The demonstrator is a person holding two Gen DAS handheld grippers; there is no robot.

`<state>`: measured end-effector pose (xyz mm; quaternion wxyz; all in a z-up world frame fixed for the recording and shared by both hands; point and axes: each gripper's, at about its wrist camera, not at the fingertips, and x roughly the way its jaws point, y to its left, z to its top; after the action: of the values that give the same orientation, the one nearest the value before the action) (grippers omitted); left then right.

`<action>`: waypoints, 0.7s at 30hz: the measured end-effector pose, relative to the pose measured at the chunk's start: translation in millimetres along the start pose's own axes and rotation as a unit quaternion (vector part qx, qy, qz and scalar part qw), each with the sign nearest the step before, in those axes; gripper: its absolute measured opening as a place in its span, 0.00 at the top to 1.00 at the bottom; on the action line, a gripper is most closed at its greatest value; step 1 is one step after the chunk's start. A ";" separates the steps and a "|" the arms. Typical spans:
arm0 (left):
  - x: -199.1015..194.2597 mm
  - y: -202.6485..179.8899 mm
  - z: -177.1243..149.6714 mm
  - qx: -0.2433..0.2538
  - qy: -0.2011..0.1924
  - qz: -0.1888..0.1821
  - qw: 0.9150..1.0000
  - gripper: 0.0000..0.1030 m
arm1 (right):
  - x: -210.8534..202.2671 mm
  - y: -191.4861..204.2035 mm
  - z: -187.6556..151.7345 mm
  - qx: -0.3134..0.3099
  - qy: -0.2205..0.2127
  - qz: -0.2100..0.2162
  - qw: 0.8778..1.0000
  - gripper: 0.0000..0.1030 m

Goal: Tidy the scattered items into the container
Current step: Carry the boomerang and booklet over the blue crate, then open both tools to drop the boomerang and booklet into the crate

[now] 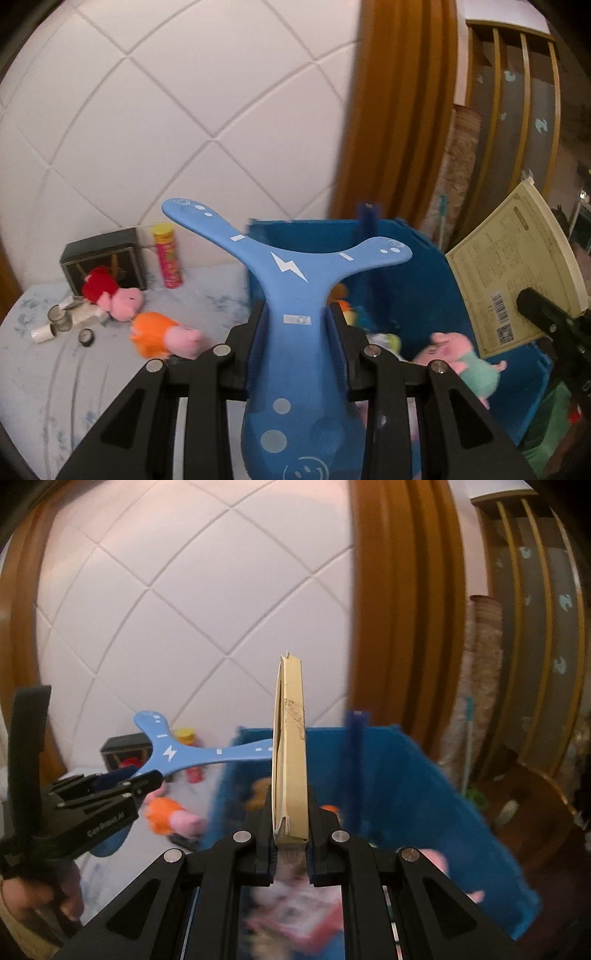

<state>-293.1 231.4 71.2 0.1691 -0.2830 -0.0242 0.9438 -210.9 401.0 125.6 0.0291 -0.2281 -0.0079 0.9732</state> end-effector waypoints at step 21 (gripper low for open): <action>53.8 -144.4 -42.6 0.045 0.097 0.016 0.994 0.69 | 26.5 -155.1 -80.9 0.037 0.068 -0.011 0.997 0.89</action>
<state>-268.0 383.2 27.6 0.1680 -0.3660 0.0393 0.9145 -190.4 557.6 45.8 0.0485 -0.2920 0.0275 0.9548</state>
